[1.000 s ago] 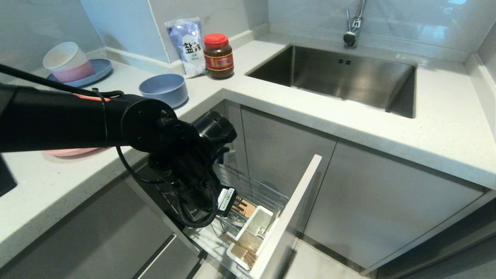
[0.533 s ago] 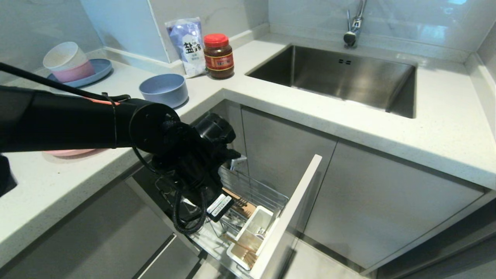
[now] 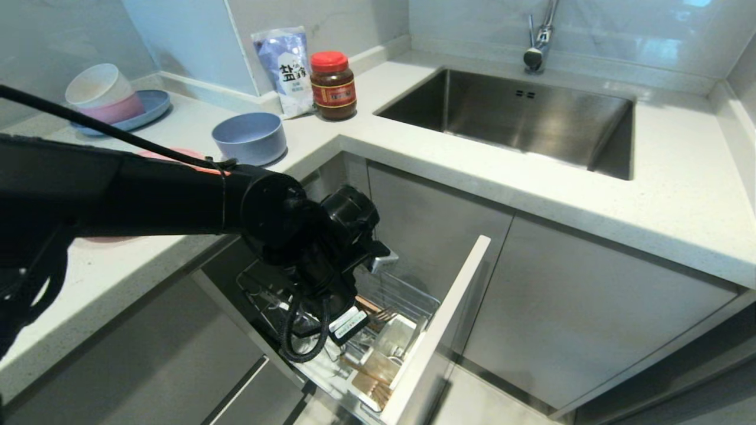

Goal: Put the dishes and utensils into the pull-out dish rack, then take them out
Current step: Pick up the fork and place it in the cupboard

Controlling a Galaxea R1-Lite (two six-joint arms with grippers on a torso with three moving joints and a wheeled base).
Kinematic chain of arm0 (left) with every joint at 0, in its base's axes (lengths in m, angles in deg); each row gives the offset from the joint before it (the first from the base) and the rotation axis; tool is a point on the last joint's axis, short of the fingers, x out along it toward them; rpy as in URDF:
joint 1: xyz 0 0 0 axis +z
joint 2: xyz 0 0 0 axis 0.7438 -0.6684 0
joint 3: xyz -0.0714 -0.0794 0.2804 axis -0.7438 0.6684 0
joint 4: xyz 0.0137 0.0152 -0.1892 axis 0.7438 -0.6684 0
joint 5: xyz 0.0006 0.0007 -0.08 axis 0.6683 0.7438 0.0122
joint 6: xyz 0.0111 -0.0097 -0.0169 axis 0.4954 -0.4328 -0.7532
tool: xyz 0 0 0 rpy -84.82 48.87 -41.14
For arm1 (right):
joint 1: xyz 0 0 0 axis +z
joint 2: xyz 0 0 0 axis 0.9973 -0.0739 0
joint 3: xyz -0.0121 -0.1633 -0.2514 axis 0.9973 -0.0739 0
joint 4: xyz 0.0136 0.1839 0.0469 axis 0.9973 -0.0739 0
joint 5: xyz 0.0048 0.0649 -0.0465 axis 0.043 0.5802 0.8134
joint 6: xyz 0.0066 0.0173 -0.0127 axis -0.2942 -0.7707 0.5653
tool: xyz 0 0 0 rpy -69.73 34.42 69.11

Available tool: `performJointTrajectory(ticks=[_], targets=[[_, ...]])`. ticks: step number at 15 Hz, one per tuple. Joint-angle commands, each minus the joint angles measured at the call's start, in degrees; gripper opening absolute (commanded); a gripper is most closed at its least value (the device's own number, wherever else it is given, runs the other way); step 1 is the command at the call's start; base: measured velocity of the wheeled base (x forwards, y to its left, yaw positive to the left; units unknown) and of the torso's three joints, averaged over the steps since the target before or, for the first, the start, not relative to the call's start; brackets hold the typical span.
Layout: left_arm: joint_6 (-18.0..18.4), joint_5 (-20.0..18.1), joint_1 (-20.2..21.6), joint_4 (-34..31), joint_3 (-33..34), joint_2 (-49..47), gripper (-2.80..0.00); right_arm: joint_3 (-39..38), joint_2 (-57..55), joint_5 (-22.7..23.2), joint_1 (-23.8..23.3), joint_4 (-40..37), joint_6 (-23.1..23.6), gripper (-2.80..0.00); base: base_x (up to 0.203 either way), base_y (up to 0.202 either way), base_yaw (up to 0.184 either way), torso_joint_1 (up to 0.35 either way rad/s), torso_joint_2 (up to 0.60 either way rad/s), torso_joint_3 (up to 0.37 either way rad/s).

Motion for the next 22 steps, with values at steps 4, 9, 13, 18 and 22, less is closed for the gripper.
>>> performJointTrajectory(ticks=[4, 9, 13, 18, 22], targets=[[-0.1, 3.0, -1.8, -0.6, 0.3, -3.9, -2.80, -0.1, 0.2, 0.0, 0.1, 0.0, 0.0, -2.80, 0.000, 0.000, 0.000, 0.000, 0.00, 0.000], [-0.1, 4.8, -2.4, -0.5, 0.1, -7.9, -2.80, -0.1, 0.2, 0.0, 0.1, 0.0, 0.0, -2.80, 0.000, 0.000, 0.000, 0.000, 0.00, 0.000], [-0.1, 4.8, -2.7, -0.4, -2.1, -11.0, -2.80, -0.1, 0.2, 0.0, 0.1, 0.0, 0.0, -2.80, 0.000, 0.000, 0.000, 0.000, 0.00, 0.000], [-0.2, 4.8, -2.7, -0.2, -4.8, -14.3, -2.80, -0.1, 0.2, 0.0, 0.0, 0.0, 0.0, -2.80, 0.000, 0.000, 0.000, 0.000, 0.00, 0.000], [0.1, 5.7, -2.7, -0.2, -8.1, -17.4, -2.80, -0.1, 0.2, 0.0, 0.0, 0.0, 0.0, -2.80, 0.000, 0.000, 0.000, 0.000, 0.00, 0.000]])
